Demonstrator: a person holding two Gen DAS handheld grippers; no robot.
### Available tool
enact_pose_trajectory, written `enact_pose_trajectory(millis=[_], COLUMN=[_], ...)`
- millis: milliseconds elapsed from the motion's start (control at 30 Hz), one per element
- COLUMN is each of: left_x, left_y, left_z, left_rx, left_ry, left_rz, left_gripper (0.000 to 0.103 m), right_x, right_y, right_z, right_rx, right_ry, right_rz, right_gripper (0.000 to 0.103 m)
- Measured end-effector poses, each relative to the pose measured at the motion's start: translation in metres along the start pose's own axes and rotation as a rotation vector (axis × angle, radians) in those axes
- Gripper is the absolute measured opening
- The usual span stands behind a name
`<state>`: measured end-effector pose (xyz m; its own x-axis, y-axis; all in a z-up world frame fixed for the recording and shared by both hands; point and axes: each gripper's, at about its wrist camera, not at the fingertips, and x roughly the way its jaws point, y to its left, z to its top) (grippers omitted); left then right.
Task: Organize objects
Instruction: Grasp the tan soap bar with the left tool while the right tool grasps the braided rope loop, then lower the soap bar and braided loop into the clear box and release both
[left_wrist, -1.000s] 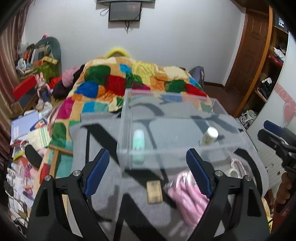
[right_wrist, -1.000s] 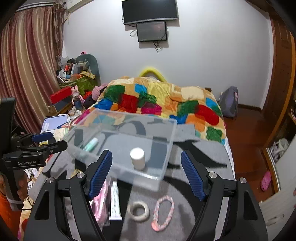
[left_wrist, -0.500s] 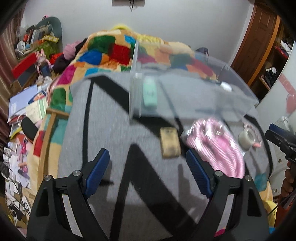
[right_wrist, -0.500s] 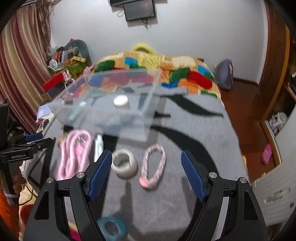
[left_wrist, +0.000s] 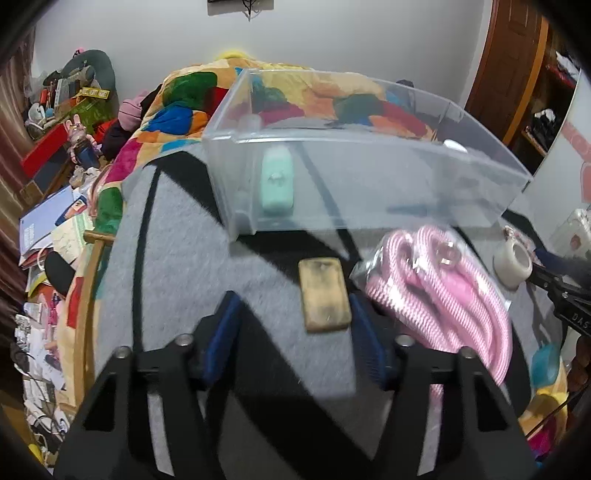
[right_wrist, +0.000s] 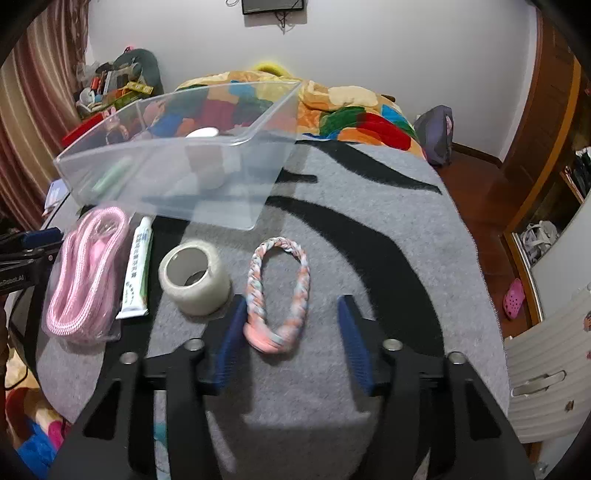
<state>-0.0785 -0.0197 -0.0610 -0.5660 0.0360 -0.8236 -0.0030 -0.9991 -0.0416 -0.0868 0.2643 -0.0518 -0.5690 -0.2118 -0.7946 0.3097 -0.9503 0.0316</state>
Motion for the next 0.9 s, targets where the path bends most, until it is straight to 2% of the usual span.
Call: enact_pose_trajectory(millis=[33, 67, 100, 133, 167, 433, 733, 900], left_x=[0.001, 0.001, 0.000, -0.001, -0.001, -0.018, -0.062, -0.078], left_y=[0.000, -0.001, -0.001, -0.001, 0.000, 0.004, 0.007, 0.007], left_z=[0.001, 0.002, 0.002, 0.003, 0.003, 0.001, 0.021, 0.038], left_rx=[-0.004, -0.004, -0.003, -0.003, -0.005, -0.016, -0.033, -0.036], left_ry=[-0.002, -0.010, -0.017, -0.018, -0.019, -0.050, -0.166, -0.225], left_rz=[-0.001, 0.005, 0.005, -0.002, -0.009, -0.018, -0.037, -0.042], left_gripper=[0.048, 0.041, 0.030, 0.024, 0.023, 0.023, 0.023, 0.023], right_x=[-0.001, -0.001, -0.003, -0.004, -0.006, -0.038, -0.074, -0.080], right_y=[-0.001, -0.001, -0.001, -0.001, 0.000, 0.004, 0.019, 0.033], right_z=[0.000, 0.000, 0.000, 0.000, 0.000, 0.013, 0.048, 0.069], right_rx=[0.003, 0.007, 0.011, 0.011, 0.011, 0.024, 0.011, -0.017], right_ry=[0.005, 0.006, 0.000, -0.005, -0.008, -0.104, -0.233, -0.287], right_rz=[0.017, 0.026, 0.031, 0.034, 0.038, 0.066, 0.123, 0.134], right_gripper=[0.023, 0.018, 0.017, 0.015, 0.012, 0.011, 0.011, 0.011])
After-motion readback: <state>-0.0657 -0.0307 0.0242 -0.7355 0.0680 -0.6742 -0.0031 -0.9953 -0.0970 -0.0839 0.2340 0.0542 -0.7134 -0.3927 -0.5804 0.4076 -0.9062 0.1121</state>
